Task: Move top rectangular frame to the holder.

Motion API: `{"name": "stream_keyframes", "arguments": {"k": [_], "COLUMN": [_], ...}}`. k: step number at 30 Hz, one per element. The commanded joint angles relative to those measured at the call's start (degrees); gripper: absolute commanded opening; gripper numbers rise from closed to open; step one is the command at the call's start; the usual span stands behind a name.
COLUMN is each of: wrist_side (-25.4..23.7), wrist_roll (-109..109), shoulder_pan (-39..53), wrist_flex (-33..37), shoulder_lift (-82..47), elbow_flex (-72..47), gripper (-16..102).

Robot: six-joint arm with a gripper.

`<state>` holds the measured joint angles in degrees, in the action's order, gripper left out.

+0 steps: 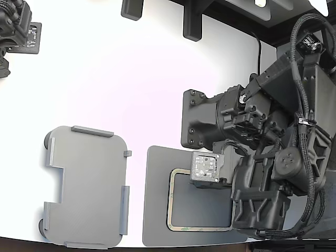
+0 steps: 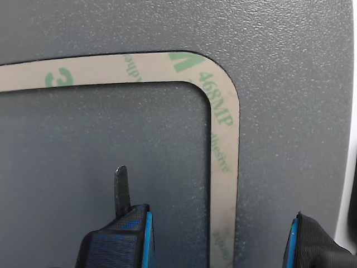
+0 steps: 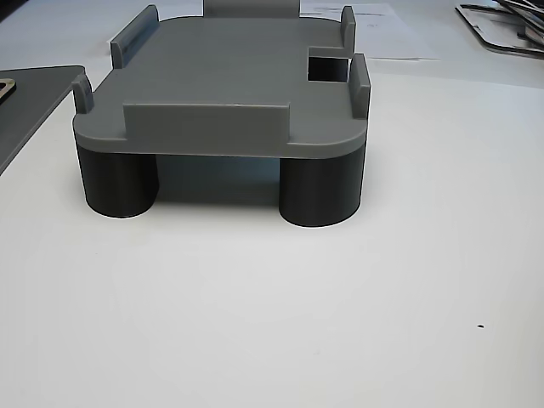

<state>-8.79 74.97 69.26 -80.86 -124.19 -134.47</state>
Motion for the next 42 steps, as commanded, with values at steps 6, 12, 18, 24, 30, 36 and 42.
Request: {"name": "stream_keyframes", "arguments": {"k": [6, 12, 18, 24, 30, 36, 42], "wrist_side": [1.41, 1.58, 2.11, 2.11, 1.67, 1.58, 1.58], "wrist_roll": [0.88, 1.32, 1.14, 1.14, 1.58, 1.67, 1.93], "shoulder_pan": [-0.44, -0.35, -0.35, -0.35, -0.35, -0.35, -0.35], "wrist_flex": [3.25, 3.87, 3.43, 4.31, 4.75, 5.63, 7.56], "shoulder_lift": [-0.53, 0.44, 0.44, 0.70, 0.44, 0.35, 0.62], "elbow_flex": [-0.97, -1.67, -2.29, -3.43, -4.48, -5.19, -6.59], "gripper": [88, 84, 71, 65, 66, 63, 53]}}
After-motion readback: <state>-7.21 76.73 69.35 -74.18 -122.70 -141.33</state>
